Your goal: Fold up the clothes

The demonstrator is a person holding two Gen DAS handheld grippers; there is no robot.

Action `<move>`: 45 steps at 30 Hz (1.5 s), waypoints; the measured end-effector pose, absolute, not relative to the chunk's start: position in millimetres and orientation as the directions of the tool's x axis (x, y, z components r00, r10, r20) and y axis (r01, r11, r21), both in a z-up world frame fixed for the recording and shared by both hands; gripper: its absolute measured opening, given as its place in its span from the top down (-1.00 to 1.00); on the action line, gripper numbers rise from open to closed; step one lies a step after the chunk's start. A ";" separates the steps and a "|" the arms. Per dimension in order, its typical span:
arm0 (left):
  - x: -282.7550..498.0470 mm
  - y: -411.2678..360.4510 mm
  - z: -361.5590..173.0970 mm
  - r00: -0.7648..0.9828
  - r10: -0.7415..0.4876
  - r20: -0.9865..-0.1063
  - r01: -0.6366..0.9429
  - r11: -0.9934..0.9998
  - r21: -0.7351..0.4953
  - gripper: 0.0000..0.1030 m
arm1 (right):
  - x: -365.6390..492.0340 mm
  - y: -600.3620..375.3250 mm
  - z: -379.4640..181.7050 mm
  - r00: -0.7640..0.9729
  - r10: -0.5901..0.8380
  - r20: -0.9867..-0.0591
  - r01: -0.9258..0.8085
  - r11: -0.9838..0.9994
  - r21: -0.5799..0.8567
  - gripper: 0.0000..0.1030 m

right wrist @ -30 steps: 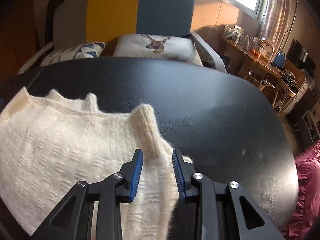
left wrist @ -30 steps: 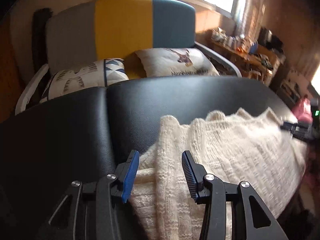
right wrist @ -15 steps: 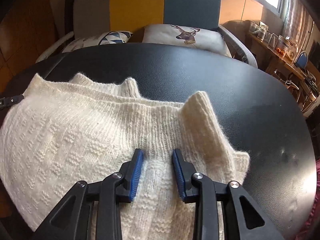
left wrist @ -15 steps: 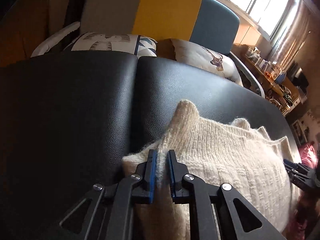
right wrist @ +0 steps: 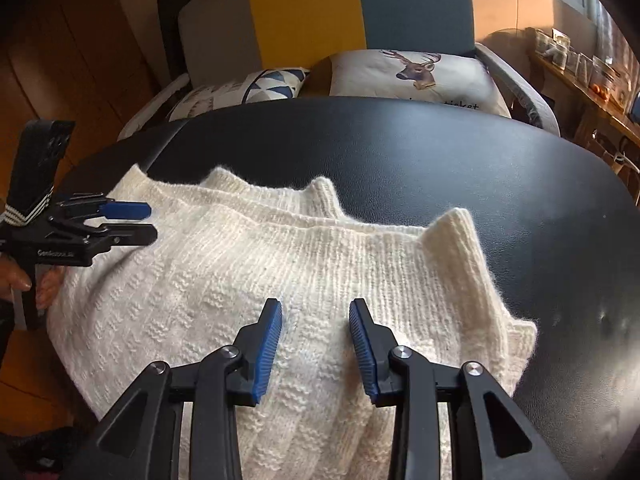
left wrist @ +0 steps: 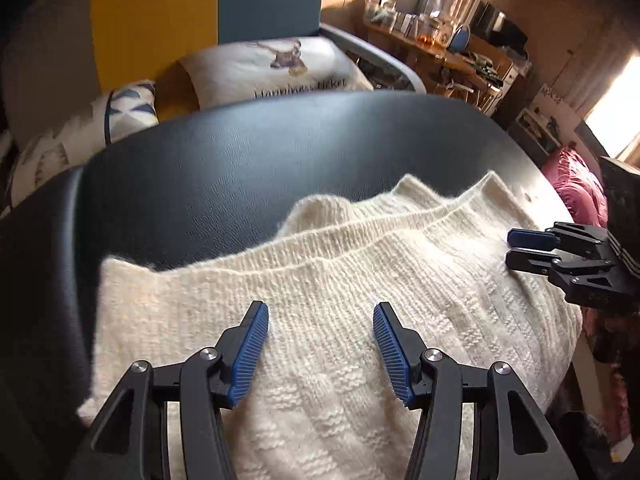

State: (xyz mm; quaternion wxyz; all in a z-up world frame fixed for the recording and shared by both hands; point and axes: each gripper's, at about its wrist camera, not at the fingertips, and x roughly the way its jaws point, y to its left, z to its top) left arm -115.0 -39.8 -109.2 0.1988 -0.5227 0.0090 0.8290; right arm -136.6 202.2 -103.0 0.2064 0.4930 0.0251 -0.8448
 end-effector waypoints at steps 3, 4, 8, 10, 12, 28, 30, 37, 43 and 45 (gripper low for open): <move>-116.2 -39.5 -117.2 -0.382 0.302 -0.873 -0.311 -0.932 -0.186 0.31 | -135.9 198.2 -108.8 -0.425 -0.305 -0.852 0.380 -0.915 0.138 0.30; -114.1 -41.0 -116.5 -0.395 0.297 -0.869 -0.299 -0.936 -0.184 0.65 | -136.2 198.1 -110.4 -0.424 -0.306 -0.853 0.373 -0.917 0.143 0.30; -102.9 -42.8 -112.3 -0.476 0.270 -0.837 -0.257 -0.953 -0.161 0.88 | -134.2 196.5 -111.8 -0.437 -0.295 -0.850 0.359 -0.923 0.136 0.29; -95.7 -42.8 -103.3 -0.539 0.274 -0.796 -0.235 -0.957 -0.170 0.89 | -133.6 194.8 -106.2 -0.457 -0.279 -0.845 0.356 -0.927 0.114 0.30; -103.4 -41.7 -95.9 -0.581 0.270 -0.768 -0.212 -0.961 -0.178 0.89 | -135.3 195.6 -95.2 -0.487 -0.275 -0.829 0.362 -0.927 0.095 0.30; -140.9 -32.6 -135.9 -0.547 0.286 -0.787 -0.143 -0.958 -0.248 0.75 | -150.6 198.0 -97.7 -0.498 -0.352 -0.793 0.321 -0.924 0.208 0.29; -141.2 -33.3 -136.1 -0.545 0.292 -0.786 -0.142 -0.956 -0.257 0.74 | -152.1 180.4 -92.4 -0.476 -0.411 -0.777 0.384 -0.893 0.237 0.29; -136.4 -40.9 -140.5 -0.542 0.333 -0.772 -0.135 -0.941 -0.311 0.74 | -193.0 160.9 -131.7 -0.461 -0.291 -0.839 0.306 -0.939 0.157 0.32; -123.3 -38.6 -141.5 -0.545 0.325 -0.773 -0.131 -0.944 -0.304 0.74 | -180.9 164.4 -130.5 -0.483 -0.276 -0.831 0.296 -0.945 0.142 0.38; -113.3 -37.9 -141.2 -0.541 0.335 -0.771 -0.132 -0.940 -0.316 0.74 | -168.7 167.1 -129.3 -0.478 -0.282 -0.832 0.291 -0.945 0.153 0.38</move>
